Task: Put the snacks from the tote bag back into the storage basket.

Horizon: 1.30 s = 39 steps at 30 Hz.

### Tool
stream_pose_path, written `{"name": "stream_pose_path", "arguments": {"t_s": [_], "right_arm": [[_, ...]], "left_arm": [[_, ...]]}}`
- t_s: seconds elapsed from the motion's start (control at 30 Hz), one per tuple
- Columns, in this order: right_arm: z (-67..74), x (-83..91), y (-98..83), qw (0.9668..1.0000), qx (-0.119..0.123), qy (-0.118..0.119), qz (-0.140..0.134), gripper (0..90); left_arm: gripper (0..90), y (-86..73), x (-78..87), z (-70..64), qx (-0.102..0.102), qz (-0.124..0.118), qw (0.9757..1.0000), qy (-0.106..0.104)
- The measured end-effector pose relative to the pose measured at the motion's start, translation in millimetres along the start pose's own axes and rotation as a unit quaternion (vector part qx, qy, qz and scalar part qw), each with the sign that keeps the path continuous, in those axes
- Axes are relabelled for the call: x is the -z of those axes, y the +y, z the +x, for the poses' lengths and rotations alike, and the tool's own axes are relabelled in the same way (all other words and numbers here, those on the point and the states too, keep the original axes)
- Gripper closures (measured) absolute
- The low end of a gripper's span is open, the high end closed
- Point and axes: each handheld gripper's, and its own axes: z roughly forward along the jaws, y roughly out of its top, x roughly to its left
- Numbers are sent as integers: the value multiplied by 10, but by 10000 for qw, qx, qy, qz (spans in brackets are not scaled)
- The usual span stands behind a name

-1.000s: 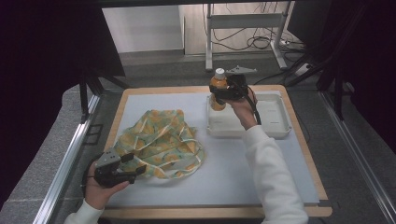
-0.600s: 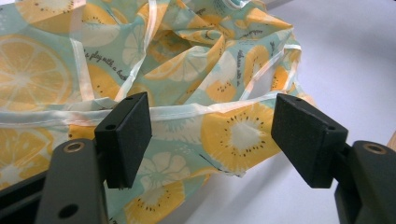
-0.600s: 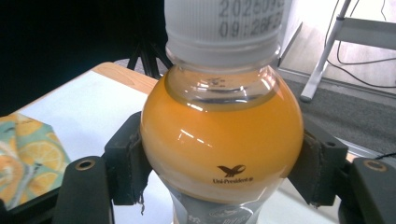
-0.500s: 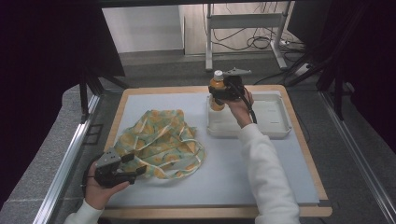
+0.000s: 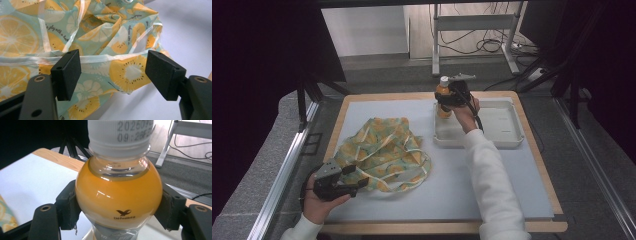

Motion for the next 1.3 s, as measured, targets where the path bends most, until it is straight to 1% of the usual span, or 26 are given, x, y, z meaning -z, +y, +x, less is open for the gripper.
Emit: {"name": "stream_pose_path", "arguments": {"t_s": [0.07,0.17,0.2,0.43,0.5,0.57,0.6,0.67,0.73,0.8,0.9,1.0,1.1,1.17,1.23,1.3], "right_arm": [[-11,-41,-28,10000,-12,-28,41,308],[-28,-92,-75,9999,-57,-67,77,307],[-26,-104,-87,9999,-51,-77,97,307],[4,-176,-172,9997,67,-97,191,303],[3,-170,-187,9998,46,-78,152,300],[13,-163,-190,9998,104,-44,178,294],[22,-156,-189,9997,102,-30,197,284],[34,-138,-180,9998,37,36,209,225],[49,-126,-176,9996,40,70,274,168],[51,-106,-177,9996,16,-4,275,146],[36,-43,-179,9998,-52,-87,194,133],[17,37,-170,9999,-105,-81,76,123],[15,102,-171,9998,-172,-8,29,117],[28,153,-174,9998,-190,27,10,111],[43,216,-172,9998,-145,102,7,109],[45,263,-170,9998,-164,148,-33,108]], "left_arm": [[292,0,5,3,7,-8,10000,-3],[292,2,10,9,53,-30,9999,-99],[292,2,9,8,51,-33,9999,-98],[293,0,9,5,36,-21,10000,-90],[293,-1,11,8,42,-22,9999,-89],[293,-2,8,9,40,-16,10000,-88],[293,-2,6,7,41,-13,10000,-89],[292,-1,5,3,32,-10,10000,-87],[292,3,7,-9,1,-13,10000,-56],[292,9,12,-15,-25,-28,10000,-48],[292,9,21,-16,-34,-49,10000,-61],[292,-4,35,-5,-17,-55,10000,-66],[292,-4,53,15,34,-99,9999,-71],[292,1,54,19,31,-89,9999,-60],[292,9,36,-9,-60,-53,10000,32],[291,21,22,-38,-113,-29,9999,58]]}}
